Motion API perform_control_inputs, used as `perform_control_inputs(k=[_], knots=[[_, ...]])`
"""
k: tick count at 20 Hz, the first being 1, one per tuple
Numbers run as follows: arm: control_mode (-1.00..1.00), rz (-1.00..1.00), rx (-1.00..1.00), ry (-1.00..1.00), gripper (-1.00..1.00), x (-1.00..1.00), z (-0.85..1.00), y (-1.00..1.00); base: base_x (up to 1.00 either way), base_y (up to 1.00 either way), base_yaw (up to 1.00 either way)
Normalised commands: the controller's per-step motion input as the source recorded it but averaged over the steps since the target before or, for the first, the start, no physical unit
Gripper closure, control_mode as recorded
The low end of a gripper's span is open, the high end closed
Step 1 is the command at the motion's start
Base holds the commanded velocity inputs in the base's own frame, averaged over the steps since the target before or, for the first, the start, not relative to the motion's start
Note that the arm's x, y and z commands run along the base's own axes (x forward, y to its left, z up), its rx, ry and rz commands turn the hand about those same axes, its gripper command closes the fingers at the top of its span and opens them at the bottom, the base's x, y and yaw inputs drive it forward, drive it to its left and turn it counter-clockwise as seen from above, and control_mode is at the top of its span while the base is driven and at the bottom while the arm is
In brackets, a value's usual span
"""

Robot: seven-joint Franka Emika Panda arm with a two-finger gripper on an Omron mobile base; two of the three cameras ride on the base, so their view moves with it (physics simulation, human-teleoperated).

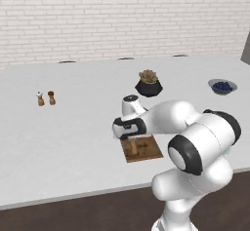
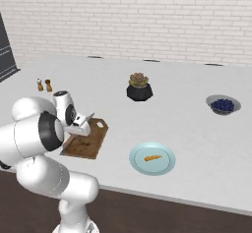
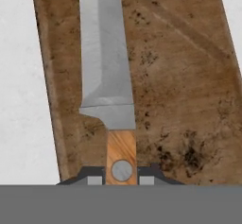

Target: Pick up the knife from the drawer and place it on the cutting board. Then place the meat from the plate to the cutting board.

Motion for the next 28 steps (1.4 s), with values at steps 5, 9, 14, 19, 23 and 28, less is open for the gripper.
perform_control_inputs(k=[5, 9, 14, 19, 23, 28], knots=[[-1.00, 0.00, 0.00, -0.01, -1.00, 0.19, -0.03, 0.00, 0.00, 0.00, 0.00], [-1.00, 0.00, 0.00, 0.00, -1.00, 0.14, -0.01, 0.00, 0.00, 0.00, 0.00], [-1.00, 0.00, 0.00, 0.00, -1.00, 0.01, 0.00, 0.00, 0.00, 0.00, 0.00], [-1.00, 0.00, 0.00, 0.00, -1.00, 0.00, 0.00, 0.00, 0.00, 0.00, 0.00], [-1.00, 0.00, 0.01, 0.00, -1.00, -0.11, 0.19, -0.44, 0.00, 0.00, 0.00], [-1.00, -0.08, 0.05, 0.02, -1.00, -0.42, 0.63, -0.82, 0.00, 0.00, 0.00]])
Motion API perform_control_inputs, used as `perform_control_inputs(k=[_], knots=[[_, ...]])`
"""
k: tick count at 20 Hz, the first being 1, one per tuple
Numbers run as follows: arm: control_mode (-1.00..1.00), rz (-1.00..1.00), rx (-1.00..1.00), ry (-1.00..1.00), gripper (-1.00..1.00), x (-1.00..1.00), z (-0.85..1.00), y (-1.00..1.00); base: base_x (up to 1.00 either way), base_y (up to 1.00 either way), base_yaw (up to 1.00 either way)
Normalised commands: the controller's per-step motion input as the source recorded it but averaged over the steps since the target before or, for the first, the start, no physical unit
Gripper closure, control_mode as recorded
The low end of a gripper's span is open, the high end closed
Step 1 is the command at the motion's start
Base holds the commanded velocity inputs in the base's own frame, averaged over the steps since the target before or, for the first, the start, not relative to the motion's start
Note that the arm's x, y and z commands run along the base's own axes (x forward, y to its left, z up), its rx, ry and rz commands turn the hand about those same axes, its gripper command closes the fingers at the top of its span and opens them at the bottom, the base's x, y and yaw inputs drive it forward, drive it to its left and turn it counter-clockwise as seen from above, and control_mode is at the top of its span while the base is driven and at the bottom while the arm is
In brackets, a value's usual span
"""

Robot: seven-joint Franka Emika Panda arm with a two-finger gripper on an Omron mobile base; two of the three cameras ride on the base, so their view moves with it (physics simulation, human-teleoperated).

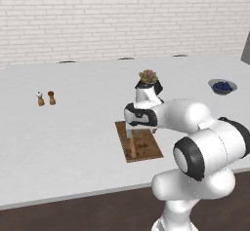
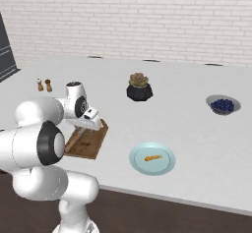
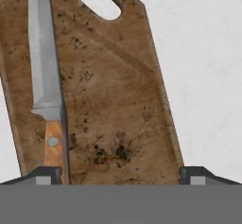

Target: Pick up the knife from the drawer and place it on the cutting board. Then place the meat from the plate to the cutting board.

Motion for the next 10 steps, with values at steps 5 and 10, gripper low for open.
perform_control_inputs(k=[5, 10], knots=[[-1.00, -0.21, 0.02, 0.00, -1.00, -0.46, 0.79, -0.93, 0.00, 0.00, 0.00], [-1.00, -0.36, 0.05, 0.00, -1.00, -0.28, 0.23, -1.00, 0.00, 0.00, 0.00]])
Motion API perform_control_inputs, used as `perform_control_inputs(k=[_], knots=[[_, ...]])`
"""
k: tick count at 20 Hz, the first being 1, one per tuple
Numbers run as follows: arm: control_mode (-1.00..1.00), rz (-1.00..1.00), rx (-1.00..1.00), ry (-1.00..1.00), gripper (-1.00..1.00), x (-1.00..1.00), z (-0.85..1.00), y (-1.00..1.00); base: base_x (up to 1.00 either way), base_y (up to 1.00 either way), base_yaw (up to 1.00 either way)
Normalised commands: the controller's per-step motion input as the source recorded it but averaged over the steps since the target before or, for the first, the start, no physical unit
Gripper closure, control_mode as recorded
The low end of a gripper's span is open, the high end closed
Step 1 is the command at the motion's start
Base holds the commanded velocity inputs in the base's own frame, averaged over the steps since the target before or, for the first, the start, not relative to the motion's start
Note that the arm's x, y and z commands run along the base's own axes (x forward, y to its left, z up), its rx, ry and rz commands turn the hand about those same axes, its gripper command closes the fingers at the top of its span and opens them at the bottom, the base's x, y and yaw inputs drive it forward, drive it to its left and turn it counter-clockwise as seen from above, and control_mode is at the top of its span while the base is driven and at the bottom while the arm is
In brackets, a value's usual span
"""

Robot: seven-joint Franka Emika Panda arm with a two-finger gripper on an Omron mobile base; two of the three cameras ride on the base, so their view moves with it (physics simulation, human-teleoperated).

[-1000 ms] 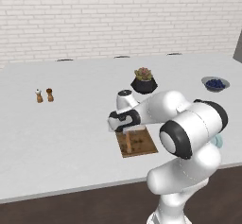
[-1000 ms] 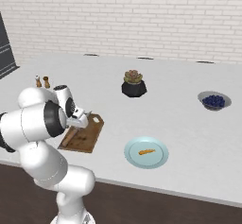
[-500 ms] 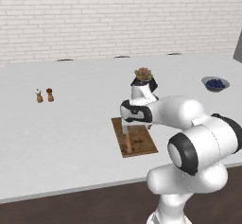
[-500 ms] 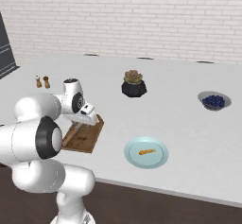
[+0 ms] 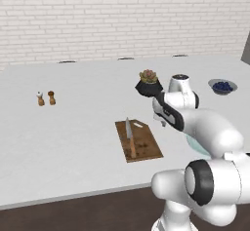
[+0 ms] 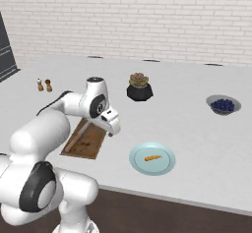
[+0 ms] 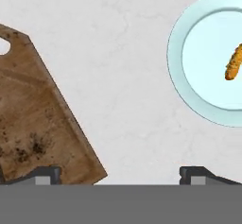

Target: Pick up the knife from the drawer and place it on the cutting board. Then place the meat from the plate to the cutting board.

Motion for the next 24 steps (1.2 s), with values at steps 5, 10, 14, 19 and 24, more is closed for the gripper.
perform_control_inputs(k=[5, 10, 14, 19, 24], knots=[[-1.00, -0.45, 0.13, 0.00, -1.00, -0.10, 0.00, -1.00, 0.00, 0.00, 0.00], [-1.00, -0.37, 0.19, 0.05, -1.00, 0.01, -0.02, -1.00, 0.00, 0.00, 0.00], [-1.00, -0.21, 0.20, 0.13, -1.00, 0.19, -0.23, -1.00, 0.00, 0.00, 0.00], [-1.00, -0.09, 0.11, 0.12, -1.00, 0.15, -0.37, -0.90, 0.00, 0.00, 0.00], [-1.00, -0.01, -0.03, 0.01, -1.00, 0.21, -0.53, -0.17, 0.00, 0.00, 0.00]])
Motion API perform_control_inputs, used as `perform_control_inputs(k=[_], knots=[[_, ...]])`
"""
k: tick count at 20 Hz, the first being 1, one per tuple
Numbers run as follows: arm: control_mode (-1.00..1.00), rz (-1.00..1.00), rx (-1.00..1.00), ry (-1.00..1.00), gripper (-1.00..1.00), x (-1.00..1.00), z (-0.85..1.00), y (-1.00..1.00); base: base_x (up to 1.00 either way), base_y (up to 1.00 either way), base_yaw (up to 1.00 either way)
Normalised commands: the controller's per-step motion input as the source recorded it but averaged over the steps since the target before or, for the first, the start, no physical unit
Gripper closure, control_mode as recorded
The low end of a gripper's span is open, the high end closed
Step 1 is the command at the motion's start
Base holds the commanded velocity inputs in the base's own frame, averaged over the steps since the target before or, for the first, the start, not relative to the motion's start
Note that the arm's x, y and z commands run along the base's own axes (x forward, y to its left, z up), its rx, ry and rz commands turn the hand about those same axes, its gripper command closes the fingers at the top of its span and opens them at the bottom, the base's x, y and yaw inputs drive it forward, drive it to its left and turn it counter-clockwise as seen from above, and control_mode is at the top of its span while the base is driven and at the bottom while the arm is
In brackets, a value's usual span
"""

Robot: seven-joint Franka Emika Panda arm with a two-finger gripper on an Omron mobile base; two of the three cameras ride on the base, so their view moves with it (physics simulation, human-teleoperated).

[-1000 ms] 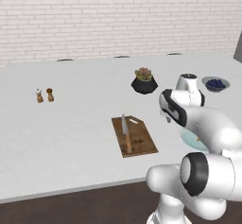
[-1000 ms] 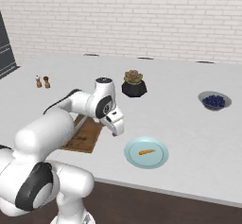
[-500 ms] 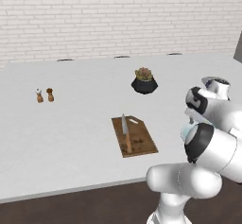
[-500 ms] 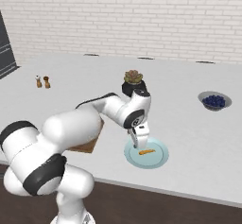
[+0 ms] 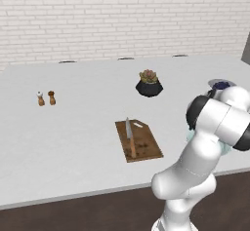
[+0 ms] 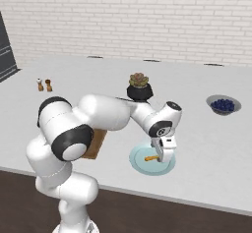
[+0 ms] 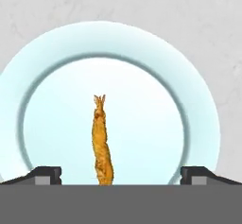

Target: Pick up the knife from the drawer and place it on the cutting board. Then place the meat from the plate to the cutting board.

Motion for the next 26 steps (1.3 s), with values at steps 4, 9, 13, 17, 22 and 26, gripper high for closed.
perform_control_inputs(k=[4, 9, 13, 17, 22, 26], knots=[[-1.00, 0.00, -0.08, 0.00, -1.00, 0.15, -0.33, 0.12, 0.00, 0.00, 0.00], [-1.00, 0.00, -0.04, 0.00, -1.00, 0.24, -0.17, 0.24, 0.00, 0.00, 0.00], [-1.00, 0.00, 0.00, 0.00, -1.00, 0.07, -0.30, 0.24, 0.00, 0.00, 0.00], [-1.00, 0.00, 0.00, 0.00, -1.00, -0.33, -0.45, 0.03, 0.00, 0.00, 0.00], [-1.00, 0.00, 0.00, 0.00, -1.00, -0.36, -0.33, 0.01, 0.00, 0.00, 0.00], [-1.00, 0.00, -0.01, 0.00, -1.00, 0.00, -0.32, 0.18, 0.00, 0.00, 0.00]])
